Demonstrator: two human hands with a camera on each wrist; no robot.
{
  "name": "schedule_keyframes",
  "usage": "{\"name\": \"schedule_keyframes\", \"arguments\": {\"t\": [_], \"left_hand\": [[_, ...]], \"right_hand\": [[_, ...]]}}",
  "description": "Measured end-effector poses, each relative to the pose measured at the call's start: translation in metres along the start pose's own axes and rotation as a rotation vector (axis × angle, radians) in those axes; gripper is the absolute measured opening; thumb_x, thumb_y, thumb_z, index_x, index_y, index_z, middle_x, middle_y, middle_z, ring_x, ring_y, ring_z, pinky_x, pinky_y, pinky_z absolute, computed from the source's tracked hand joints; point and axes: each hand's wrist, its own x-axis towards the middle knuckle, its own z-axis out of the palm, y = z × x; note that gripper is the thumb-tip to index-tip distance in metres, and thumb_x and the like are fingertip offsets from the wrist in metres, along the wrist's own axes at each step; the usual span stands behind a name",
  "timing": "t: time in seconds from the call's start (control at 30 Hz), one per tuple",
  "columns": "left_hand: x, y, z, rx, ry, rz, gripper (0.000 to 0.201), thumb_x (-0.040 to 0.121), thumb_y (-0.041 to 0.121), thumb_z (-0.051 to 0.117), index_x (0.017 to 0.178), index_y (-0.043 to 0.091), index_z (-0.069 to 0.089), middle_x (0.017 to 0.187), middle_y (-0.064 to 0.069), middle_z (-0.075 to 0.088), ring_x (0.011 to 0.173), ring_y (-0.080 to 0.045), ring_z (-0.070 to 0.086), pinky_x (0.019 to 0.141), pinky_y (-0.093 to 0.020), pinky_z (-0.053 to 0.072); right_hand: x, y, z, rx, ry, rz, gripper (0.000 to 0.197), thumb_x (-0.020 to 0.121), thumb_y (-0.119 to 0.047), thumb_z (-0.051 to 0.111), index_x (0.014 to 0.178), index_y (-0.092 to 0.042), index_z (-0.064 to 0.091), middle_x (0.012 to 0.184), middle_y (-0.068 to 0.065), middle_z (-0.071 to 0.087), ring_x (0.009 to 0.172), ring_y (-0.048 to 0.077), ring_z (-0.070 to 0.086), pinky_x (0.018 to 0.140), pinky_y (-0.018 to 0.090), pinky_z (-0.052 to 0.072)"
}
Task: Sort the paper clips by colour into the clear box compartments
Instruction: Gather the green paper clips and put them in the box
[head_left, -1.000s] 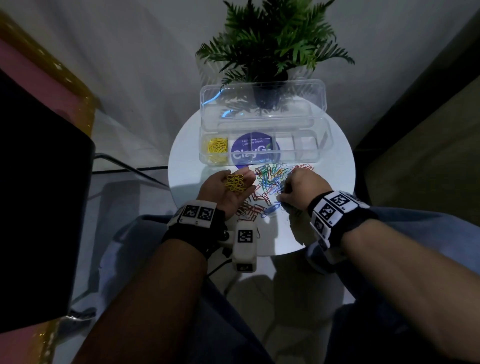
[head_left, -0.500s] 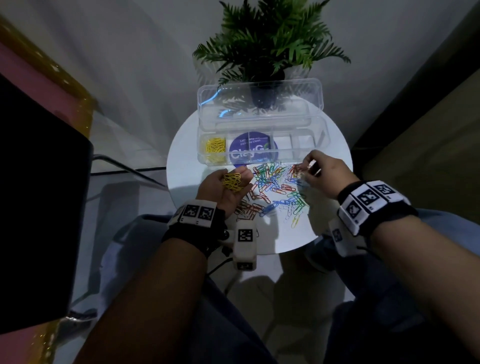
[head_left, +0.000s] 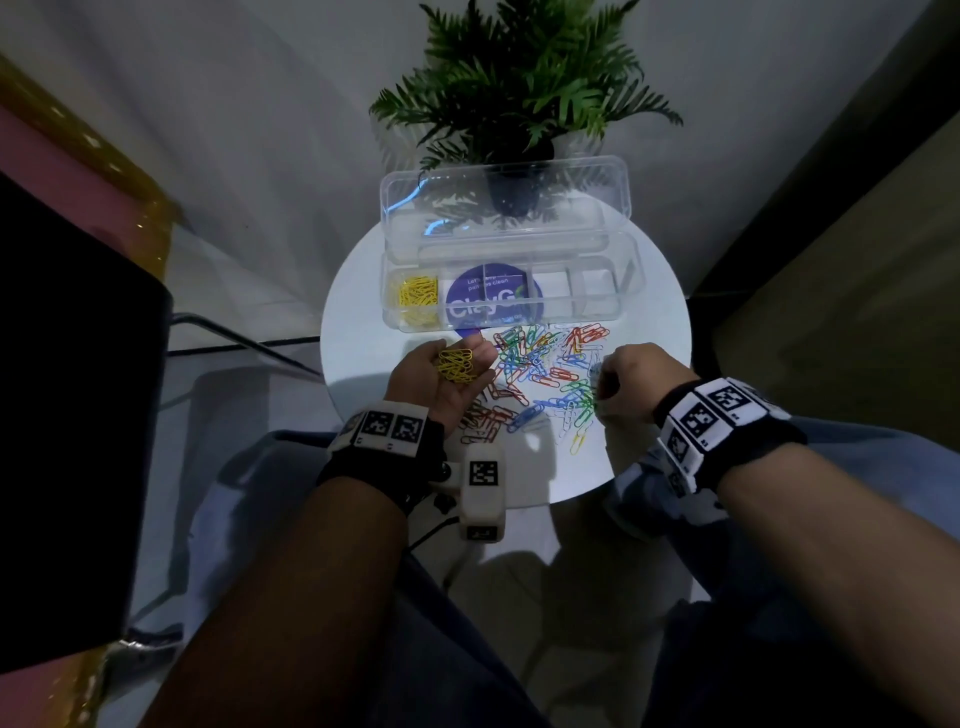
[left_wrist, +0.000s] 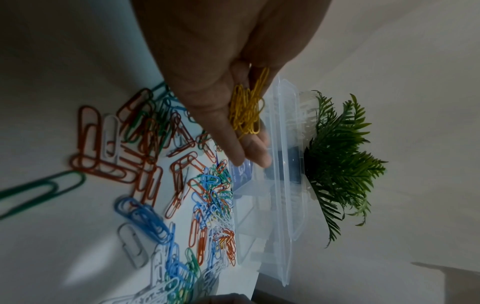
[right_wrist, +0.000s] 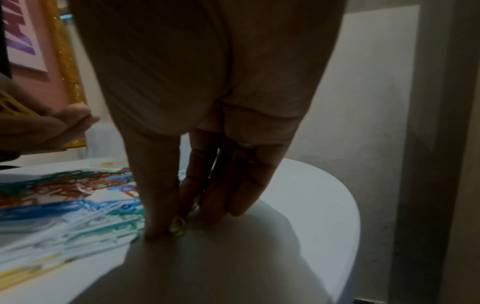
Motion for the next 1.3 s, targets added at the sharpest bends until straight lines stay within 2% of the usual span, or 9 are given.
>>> {"name": "schedule_keyframes", "arguments": {"t": [0.23,0.43,0.63,0.87,0.97,1.07,1.13,1.2,1.3], "left_hand": [[0.001,0.002,-0.003,0.008,0.019,0.000,0.044,0.100,0.021,0.026,0.084,0.002,0.062,0.071,-0.008,0.070,0.059,-0.015,0.069,0.071,-0.028,0.055],[0.001,0.005,-0.004,0.006,0.013,0.001,0.042,0.100,0.021,0.026,0.089,0.001,0.061,0.069,-0.009,0.072,0.060,-0.014,0.070,0.069,-0.028,0.055],[-0.001,0.003,-0.001,-0.010,-0.016,-0.013,0.039,0.101,0.021,0.027,0.093,-0.002,0.058,0.067,-0.013,0.071,0.056,-0.018,0.069,0.068,-0.033,0.057],[-0.004,0.001,0.000,-0.077,-0.103,-0.004,0.029,0.097,0.008,0.032,0.092,-0.003,0.058,0.078,-0.018,0.068,0.064,-0.024,0.070,0.058,-0.032,0.059],[-0.005,0.003,0.002,-0.144,-0.139,-0.029,0.029,0.098,0.011,0.032,0.094,-0.003,0.057,0.078,-0.018,0.068,0.066,-0.026,0.070,0.057,-0.031,0.058],[-0.008,0.005,0.002,-0.137,-0.127,-0.055,0.035,0.100,0.019,0.028,0.097,-0.004,0.055,0.074,-0.018,0.069,0.066,-0.025,0.068,0.055,-0.030,0.057],[-0.010,0.006,0.001,-0.106,-0.120,-0.064,0.041,0.101,0.023,0.025,0.110,-0.005,0.055,0.075,-0.019,0.070,0.088,-0.026,0.067,0.052,-0.030,0.056],[-0.009,0.006,0.000,-0.088,-0.090,-0.053,0.045,0.101,0.022,0.025,0.129,-0.005,0.047,0.104,-0.022,0.067,0.120,-0.029,0.053,0.053,-0.030,0.057],[-0.007,0.007,0.001,-0.078,-0.041,-0.035,0.047,0.101,0.021,0.025,0.136,-0.004,0.042,0.138,-0.020,0.047,0.133,-0.026,0.042,0.054,-0.027,0.056]], "right_hand": [[0.009,-0.002,-0.004,0.008,-0.021,0.013,0.010,0.072,-0.015,0.071,0.081,-0.011,0.072,0.081,0.006,0.063,0.081,0.018,0.056,0.066,0.021,0.039],[0.010,-0.017,-0.013,0.260,0.244,-0.143,0.005,0.078,-0.008,0.058,0.072,-0.008,0.058,0.074,0.009,0.060,0.073,0.024,0.054,0.068,0.028,0.041],[0.008,-0.070,-0.030,0.387,0.212,-0.437,0.013,0.079,-0.006,0.064,0.090,-0.012,0.059,0.070,-0.009,0.054,0.063,0.009,0.051,0.060,0.005,0.037],[0.013,-0.105,-0.019,0.196,0.153,-0.596,0.013,0.083,-0.009,0.062,0.094,-0.008,0.069,0.092,0.010,0.070,0.083,0.022,0.060,0.074,0.027,0.044],[0.011,-0.104,-0.018,0.238,0.175,-0.545,0.018,0.081,-0.015,0.066,0.099,-0.017,0.070,0.100,0.004,0.069,0.088,0.016,0.061,0.082,0.032,0.049],[0.008,-0.087,-0.027,0.293,0.323,-0.427,0.009,0.080,-0.020,0.066,0.088,-0.018,0.067,0.089,-0.003,0.057,0.078,0.010,0.050,0.077,0.027,0.044],[0.002,-0.069,-0.031,0.287,0.324,-0.376,0.005,0.081,-0.018,0.063,0.082,-0.013,0.065,0.082,-0.002,0.057,0.072,0.012,0.050,0.074,0.027,0.045],[-0.004,-0.049,-0.029,0.185,0.177,-0.314,0.010,0.082,-0.018,0.060,0.082,-0.010,0.066,0.083,0.003,0.063,0.072,0.018,0.056,0.075,0.029,0.049],[-0.011,-0.025,-0.014,0.006,-0.020,-0.229,0.006,0.079,-0.018,0.060,0.079,-0.016,0.066,0.084,0.003,0.067,0.080,0.022,0.060,0.077,0.032,0.051]]}}
